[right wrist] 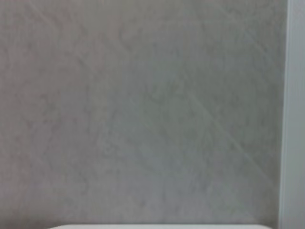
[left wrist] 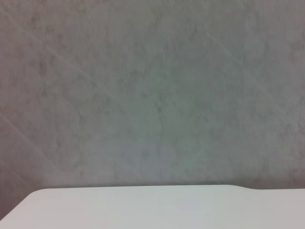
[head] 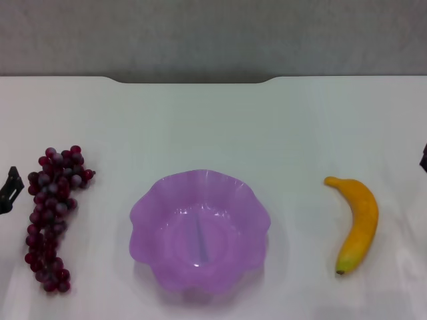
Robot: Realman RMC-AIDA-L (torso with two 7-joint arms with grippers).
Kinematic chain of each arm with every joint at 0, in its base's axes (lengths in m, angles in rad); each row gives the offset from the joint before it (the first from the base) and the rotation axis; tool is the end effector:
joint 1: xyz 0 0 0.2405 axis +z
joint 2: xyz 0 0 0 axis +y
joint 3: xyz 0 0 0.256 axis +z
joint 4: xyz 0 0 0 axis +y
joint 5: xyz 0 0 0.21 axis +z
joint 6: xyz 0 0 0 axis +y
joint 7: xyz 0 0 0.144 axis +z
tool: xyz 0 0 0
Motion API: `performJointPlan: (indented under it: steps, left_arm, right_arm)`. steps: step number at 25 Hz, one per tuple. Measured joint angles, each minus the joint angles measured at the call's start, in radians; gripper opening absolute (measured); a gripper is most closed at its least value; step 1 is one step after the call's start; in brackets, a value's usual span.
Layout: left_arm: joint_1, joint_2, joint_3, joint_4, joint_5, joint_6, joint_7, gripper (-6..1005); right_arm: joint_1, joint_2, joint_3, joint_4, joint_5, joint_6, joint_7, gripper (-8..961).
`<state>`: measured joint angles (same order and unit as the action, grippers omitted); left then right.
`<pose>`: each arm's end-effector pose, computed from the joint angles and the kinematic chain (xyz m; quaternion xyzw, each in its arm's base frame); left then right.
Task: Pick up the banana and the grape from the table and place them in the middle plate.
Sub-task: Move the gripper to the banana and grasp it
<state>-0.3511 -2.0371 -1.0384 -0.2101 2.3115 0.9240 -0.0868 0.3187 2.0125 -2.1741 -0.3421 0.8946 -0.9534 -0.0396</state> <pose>-0.3903 0.3152 0.0050 -0.6474 -0.3308 -0.1981 0.6574 0.3683 0.3216 0.0057 -0.6615 0.2806 0.2120 0.6623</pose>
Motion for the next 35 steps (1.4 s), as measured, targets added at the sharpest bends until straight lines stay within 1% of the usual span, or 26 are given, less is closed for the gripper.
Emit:
performJointPlan:
  steps: [3, 7, 14, 18, 22, 32, 35]
  left_arm:
    - [0.0, 0.0, 0.001, 0.0, 0.0, 0.0, 0.0, 899]
    - [0.0, 0.0, 0.002, 0.0, 0.0, -0.001, 0.001, 898]
    - [0.0, -0.001, 0.007, -0.002, 0.008, -0.001, 0.001, 897]
    - [-0.002, -0.002, 0.008, -0.005, 0.01, -0.01, 0.001, 896]
    - [-0.002, -0.002, 0.009, -0.005, 0.011, -0.011, 0.001, 896]
    - [-0.002, -0.002, 0.009, -0.004, 0.011, -0.011, 0.001, 896]
    - [-0.002, -0.002, 0.009, -0.004, 0.011, -0.011, 0.001, 896]
  right_arm:
    - [0.003, -0.002, -0.014, 0.0, 0.0, 0.033, 0.046, 897]
    - [0.019, -0.008, -0.017, 0.002, -0.006, 0.125, 0.113, 901]
    - [0.078, -0.011, -0.018, 0.011, -0.077, 0.298, 0.134, 898]
    - [0.109, -0.011, -0.018, 0.01, -0.128, 0.361, 0.134, 896]
    - [0.126, -0.009, -0.018, 0.003, -0.163, 0.403, 0.134, 894]
    - [0.127, -0.007, -0.019, 0.007, -0.167, 0.417, 0.134, 887]
    - [0.128, -0.006, -0.036, 0.007, -0.168, 0.437, 0.133, 885]
